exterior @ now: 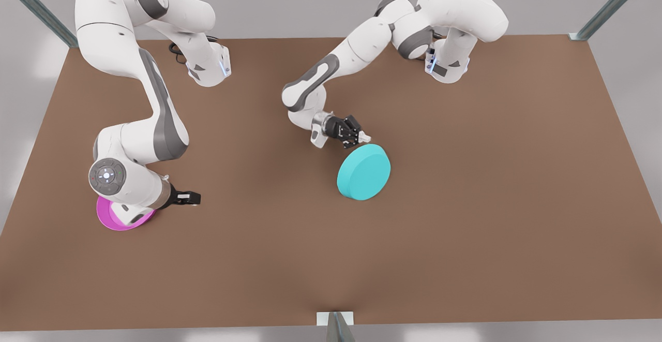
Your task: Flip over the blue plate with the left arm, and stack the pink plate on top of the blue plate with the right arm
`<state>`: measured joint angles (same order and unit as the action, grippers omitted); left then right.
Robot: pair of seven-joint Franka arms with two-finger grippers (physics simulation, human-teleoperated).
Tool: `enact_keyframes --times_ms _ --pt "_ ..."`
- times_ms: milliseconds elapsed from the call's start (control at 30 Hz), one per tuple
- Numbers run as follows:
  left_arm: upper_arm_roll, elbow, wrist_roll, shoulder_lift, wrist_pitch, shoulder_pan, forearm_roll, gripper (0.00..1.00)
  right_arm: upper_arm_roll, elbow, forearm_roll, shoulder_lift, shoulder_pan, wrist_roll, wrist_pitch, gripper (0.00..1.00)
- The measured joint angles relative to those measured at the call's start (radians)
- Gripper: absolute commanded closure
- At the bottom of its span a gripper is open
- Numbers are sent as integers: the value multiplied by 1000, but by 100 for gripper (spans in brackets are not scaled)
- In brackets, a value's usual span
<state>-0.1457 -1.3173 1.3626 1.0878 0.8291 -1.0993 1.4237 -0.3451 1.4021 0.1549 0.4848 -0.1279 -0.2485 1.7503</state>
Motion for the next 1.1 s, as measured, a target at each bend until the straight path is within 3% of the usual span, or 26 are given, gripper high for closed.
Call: enact_keyframes --times_ms 167,233,267,300,333,400,467,533,567,600,667,733,933,1100 --pt "7 146 -270 -109 1 10 -188 77 0 -1 0 0 -1 2 0 0" --pt "5 321 -624 -200 1 205 -346 71 0 0 1 2 1 3 0 0" --pt "5 427 -876 -224 0 358 -437 45 0 5 0 4 1 7 0 0" --pt "4 492 -1152 -249 49 612 -543 9 0 0 9 13 0 8 0 0" --pt "5 498 -1294 -270 135 841 -666 0 0 2 68 15 10 4 0 0" --pt "4 501 -1461 -282 227 1161 -916 0 -4 12 108 28 31 42 -11 0" --pt "9 418 -1483 -497 236 1221 -1086 0 -8 -14 97 27 52 190 -79 0" --pt "94 203 -1486 -804 261 1146 -1177 0 -5 -20 73 28 -59 244 -135 0" --pt "180 20 -1485 -959 384 1067 -1209 0 -2 -14 99 28 -86 312 -91 0" --pt "206 -122 -1487 -1028 510 1047 -1246 0 -1 -11 107 28 -145 336 -51 0" --pt "182 -169 -1488 -914 637 1079 -1295 0 0 -11 107 26 -175 343 -55 0" --pt "130 -168 -1485 -910 642 1086 -1314 0 0 -11 96 28 -255 342 -57 0" --pt "130 -168 -1487 -925 636 1094 -1334 0 -5 14 40 24 -413 405 -150 0" --pt "130 -168 -1485 -926 636 1092 -1338 0 -1 106 77 45 -553 472 58 0"
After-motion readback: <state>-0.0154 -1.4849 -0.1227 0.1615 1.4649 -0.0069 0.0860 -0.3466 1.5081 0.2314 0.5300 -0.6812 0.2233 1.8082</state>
